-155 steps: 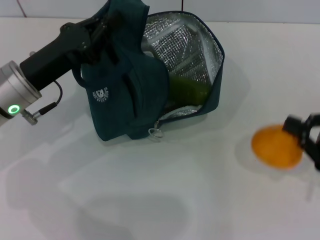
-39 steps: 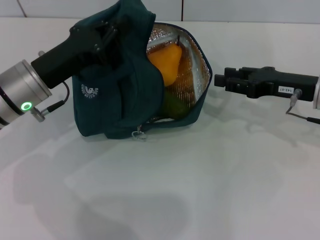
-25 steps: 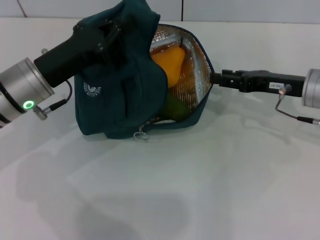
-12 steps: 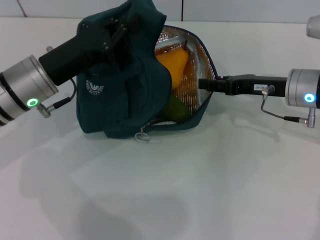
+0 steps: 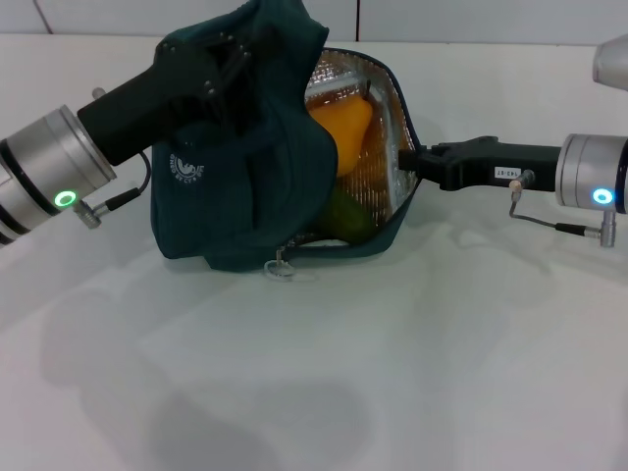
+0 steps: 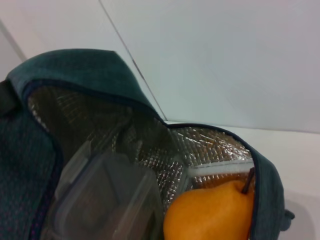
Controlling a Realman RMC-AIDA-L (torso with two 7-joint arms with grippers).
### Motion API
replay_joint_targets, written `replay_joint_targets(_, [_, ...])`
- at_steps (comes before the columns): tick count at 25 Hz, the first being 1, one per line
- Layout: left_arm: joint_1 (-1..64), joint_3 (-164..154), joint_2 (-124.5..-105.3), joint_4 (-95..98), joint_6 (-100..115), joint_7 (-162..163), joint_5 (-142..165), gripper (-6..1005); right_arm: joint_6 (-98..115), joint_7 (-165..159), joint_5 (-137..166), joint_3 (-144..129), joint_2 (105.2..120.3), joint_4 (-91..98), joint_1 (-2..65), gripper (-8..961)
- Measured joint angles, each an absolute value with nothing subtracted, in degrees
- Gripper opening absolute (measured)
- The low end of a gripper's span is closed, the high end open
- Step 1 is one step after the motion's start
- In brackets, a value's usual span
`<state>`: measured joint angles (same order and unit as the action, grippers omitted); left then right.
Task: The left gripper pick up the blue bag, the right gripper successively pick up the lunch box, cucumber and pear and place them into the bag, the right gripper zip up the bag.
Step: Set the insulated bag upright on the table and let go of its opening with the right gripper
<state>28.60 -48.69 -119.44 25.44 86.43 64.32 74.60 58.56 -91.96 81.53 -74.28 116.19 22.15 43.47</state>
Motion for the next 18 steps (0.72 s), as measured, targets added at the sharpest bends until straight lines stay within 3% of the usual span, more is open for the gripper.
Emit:
replay_joint_targets(10, [28.8, -48.7, -119.54, 25.1, 86.4, 63.8, 74.3, 111, 58.4, -81.5, 77.5, -74.0, 116.20, 22.2, 42.5, 37])
replay_joint_targets(18, [28.0, -50.6, -119.53, 24.8, 87.1, 63.3, 74.6, 117, 66.1, -62.2, 62.4, -74.1, 116.11, 22.7, 37.3, 26])
